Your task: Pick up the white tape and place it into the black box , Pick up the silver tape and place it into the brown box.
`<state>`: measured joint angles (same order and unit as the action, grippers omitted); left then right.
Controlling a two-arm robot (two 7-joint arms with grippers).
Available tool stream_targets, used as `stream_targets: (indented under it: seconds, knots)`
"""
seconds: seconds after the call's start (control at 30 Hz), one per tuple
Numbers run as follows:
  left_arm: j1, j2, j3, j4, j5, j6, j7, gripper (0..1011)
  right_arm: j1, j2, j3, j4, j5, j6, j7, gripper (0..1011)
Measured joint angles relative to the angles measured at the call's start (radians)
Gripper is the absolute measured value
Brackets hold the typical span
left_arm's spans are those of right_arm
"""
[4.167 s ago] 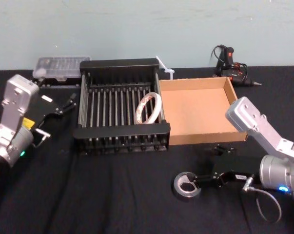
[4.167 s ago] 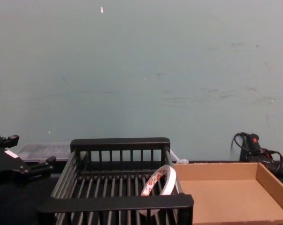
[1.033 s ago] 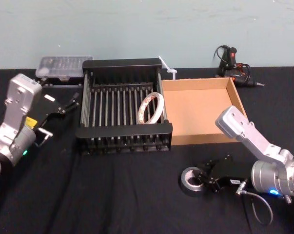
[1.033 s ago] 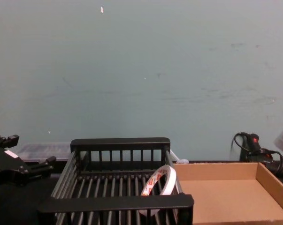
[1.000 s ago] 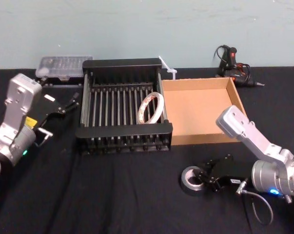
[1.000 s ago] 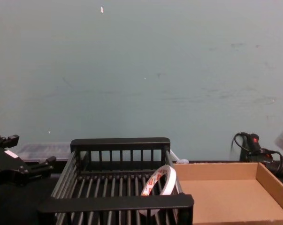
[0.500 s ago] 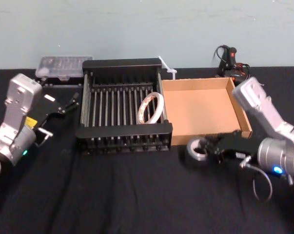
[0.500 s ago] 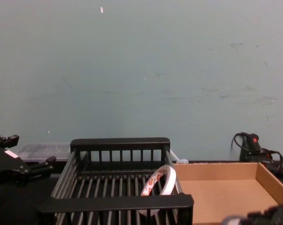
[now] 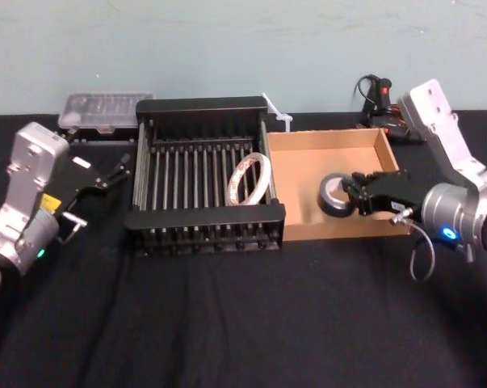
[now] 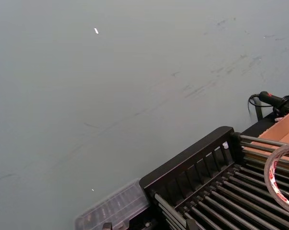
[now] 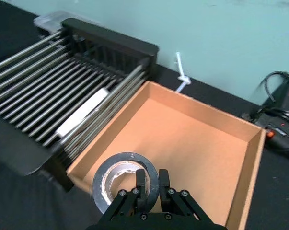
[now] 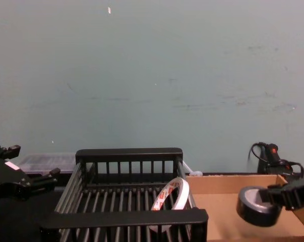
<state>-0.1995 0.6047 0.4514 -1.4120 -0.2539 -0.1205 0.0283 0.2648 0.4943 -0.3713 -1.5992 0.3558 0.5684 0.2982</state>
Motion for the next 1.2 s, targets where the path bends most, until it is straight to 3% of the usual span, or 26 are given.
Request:
stream_targets:
  seconds: [0.2, 0.53, 1.03, 1.2]
  knots:
    - [0.0, 0.0, 0.0, 0.0, 0.0, 0.0, 0.0, 1001, 0.037, -0.04, 0.006, 0.052, -0.027, 0.005, -0.027, 169]
    - [0.0, 0.0, 0.0, 0.0, 0.0, 0.0, 0.0, 1001, 0.058, -0.077, 0.024, 0.096, -0.053, 0.006, -0.047, 169]
    - [0.0, 0.0, 0.0, 0.0, 0.0, 0.0, 0.0, 1001, 0.056, -0.072, 0.02, 0.091, -0.052, 0.005, -0.045, 169]
    - [0.0, 0.0, 0.0, 0.0, 0.0, 0.0, 0.0, 1001, 0.056, -0.071, 0.02, 0.09, -0.051, 0.005, -0.045, 277]
